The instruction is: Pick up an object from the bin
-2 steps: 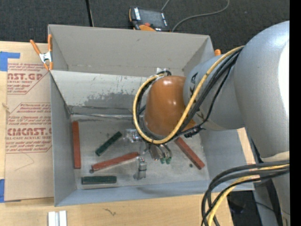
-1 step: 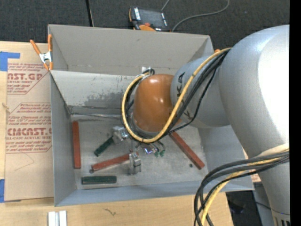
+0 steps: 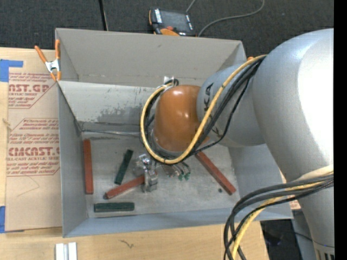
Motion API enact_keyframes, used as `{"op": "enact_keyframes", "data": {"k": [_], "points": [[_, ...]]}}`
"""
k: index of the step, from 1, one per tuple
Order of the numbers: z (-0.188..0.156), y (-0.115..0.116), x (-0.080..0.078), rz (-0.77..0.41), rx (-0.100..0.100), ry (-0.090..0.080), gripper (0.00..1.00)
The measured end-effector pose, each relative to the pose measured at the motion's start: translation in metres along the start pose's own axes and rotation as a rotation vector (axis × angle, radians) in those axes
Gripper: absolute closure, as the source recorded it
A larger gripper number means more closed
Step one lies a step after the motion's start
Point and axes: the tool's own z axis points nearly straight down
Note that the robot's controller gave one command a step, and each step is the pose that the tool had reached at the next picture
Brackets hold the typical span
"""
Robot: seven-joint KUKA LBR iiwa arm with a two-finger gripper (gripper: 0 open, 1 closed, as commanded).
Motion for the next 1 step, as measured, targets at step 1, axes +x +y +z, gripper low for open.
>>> {"op": "enact_keyframes", "data": {"k": [1], "points": [[-0.1615, -0.0367, -0.0275, 0.040, 0.002, -0.007, 1.00]]}}
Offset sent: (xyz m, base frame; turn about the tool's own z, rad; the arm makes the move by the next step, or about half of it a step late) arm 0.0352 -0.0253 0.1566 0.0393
